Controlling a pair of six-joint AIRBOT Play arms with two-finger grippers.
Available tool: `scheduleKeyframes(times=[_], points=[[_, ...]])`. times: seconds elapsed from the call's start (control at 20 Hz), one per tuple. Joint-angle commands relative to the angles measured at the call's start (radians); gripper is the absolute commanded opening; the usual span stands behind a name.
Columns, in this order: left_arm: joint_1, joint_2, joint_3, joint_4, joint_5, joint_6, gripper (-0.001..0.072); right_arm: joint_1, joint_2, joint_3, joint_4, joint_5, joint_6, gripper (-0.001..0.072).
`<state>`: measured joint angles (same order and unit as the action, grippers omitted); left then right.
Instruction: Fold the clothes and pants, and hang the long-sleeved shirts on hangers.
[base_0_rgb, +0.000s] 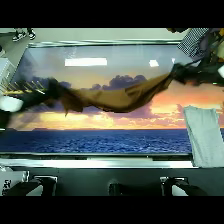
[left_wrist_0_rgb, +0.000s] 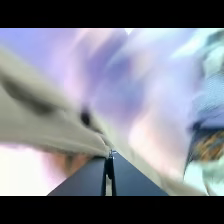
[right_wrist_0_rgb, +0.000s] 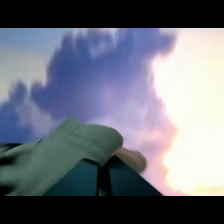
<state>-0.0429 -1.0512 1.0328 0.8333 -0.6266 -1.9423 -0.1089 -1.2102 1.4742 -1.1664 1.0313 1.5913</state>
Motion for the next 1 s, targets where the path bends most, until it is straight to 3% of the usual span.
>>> scheduleKeyframes(times=[0.0, 0.25, 0.55, 0.75, 0.85, 0.95], points=[[0.191, 0.172, 0.220, 0.143, -0.103, 0.096, 0.0015, -0.001, 0.216, 0.018, -0.236, -0.177, 0.089, 0.0027], [0.362, 0.419, 0.325, 0.182, -0.206, 0.096, 0.0015, -0.001, 0.504, 0.018, -0.278, -0.210, 0.103, 0.0027], [0.372, 0.587, 0.325, 0.181, -0.239, 0.095, 0.0016, -0.001, 0.734, 0.018, -0.239, -0.209, 0.157, 0.0027], [0.372, 0.544, 0.320, 0.177, -0.350, 0.095, 0.0016, -0.001, 0.689, 0.018, -0.218, -0.089, 0.282, 0.0027], [0.372, 0.466, 0.299, 0.140, -0.475, 0.096, 0.0016, 0.000, 0.581, 0.017, -0.188, 0.045, 0.358, 0.0028], [0.355, 0.358, 0.246, 0.072, -0.569, 0.155, 0.0016, 0.000, 0.413, 0.017, -0.122, 0.142, 0.361, 0.0028]])
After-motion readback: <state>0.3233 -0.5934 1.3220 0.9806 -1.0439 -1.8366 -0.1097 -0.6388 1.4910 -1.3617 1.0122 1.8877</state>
